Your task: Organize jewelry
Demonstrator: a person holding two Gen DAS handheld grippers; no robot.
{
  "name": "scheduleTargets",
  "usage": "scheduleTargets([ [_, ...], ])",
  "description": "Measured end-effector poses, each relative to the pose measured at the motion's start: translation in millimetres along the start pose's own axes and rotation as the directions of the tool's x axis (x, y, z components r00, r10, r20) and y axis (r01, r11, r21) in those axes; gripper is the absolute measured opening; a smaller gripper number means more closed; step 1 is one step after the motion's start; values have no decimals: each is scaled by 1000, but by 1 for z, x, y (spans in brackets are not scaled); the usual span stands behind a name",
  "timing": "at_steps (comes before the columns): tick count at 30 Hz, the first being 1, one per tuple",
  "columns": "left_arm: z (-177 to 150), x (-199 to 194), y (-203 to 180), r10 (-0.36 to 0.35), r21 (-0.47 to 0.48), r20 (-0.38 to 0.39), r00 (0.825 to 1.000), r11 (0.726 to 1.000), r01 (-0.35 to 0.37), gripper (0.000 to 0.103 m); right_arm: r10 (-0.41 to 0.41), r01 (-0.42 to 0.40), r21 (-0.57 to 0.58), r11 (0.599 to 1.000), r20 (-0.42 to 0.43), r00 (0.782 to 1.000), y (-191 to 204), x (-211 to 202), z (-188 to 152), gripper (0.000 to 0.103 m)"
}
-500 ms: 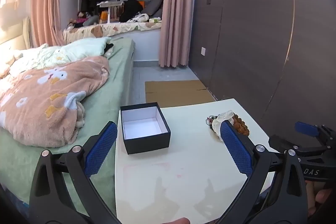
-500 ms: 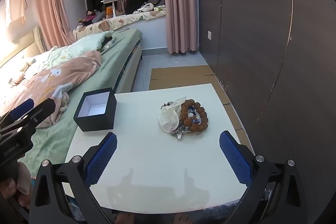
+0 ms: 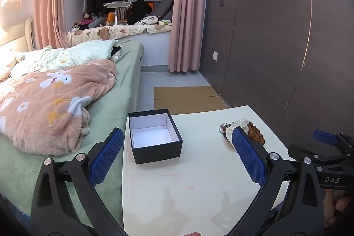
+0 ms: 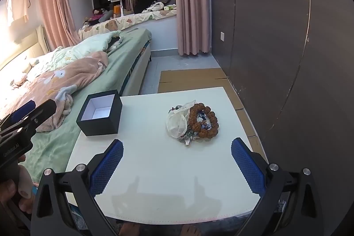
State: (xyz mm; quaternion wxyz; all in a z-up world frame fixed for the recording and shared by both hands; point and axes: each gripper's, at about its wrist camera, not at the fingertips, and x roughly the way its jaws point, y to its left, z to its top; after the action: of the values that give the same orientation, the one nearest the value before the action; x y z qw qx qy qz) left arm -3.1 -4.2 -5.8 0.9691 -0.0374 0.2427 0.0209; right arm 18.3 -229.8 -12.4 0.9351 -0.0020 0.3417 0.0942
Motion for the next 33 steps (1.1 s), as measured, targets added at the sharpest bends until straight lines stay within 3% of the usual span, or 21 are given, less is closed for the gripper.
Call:
scheduleTargets([
  [6,0,0,2,-2,1,6,1000,1000,2,98,-21,21,3,1000,42,999,-3,-8,2,96],
  [16,-4,2,3,-38,-7,-28,999,999,38,98,-76,77,-8,997,34,997,-6,-5,-2,96],
  [33,-1,8,15,-31,-62,-31,999,998,29,98,-57,61,-72,996,50,997,9,-12,-5,96],
])
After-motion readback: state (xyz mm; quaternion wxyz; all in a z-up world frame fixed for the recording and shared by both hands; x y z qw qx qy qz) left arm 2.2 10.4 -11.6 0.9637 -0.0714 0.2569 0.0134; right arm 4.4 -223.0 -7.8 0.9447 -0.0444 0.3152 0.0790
